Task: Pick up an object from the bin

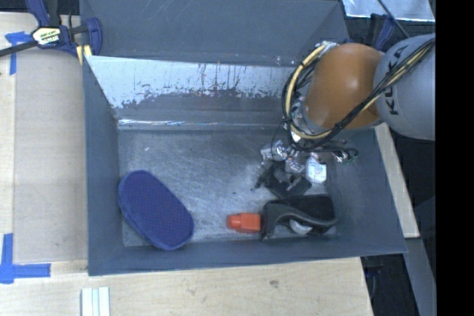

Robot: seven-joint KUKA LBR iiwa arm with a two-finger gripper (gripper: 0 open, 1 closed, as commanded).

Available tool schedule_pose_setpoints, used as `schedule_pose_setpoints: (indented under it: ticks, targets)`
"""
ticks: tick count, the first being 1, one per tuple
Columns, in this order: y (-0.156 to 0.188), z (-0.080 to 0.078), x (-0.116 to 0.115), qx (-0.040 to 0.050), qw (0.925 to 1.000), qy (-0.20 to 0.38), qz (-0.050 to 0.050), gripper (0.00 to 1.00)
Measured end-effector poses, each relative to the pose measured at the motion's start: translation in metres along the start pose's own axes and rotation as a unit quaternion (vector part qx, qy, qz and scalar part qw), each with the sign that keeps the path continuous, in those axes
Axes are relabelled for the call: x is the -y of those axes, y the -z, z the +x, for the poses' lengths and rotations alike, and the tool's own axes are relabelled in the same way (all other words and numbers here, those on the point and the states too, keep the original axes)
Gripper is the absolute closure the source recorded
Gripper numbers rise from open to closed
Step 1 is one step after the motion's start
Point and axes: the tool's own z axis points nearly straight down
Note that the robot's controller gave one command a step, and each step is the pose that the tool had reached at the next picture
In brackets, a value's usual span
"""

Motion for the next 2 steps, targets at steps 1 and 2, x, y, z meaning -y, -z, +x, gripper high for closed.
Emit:
schedule_pose_setpoints:
  ticks: [1,2]
  targets:
    - [0.122,0.005,0.006,0.0012,0.9984,0.057,0.002,1.00]
    - [0.209,-0.003,0.006,0.0017,0.9982,0.059,0.002,1.00]
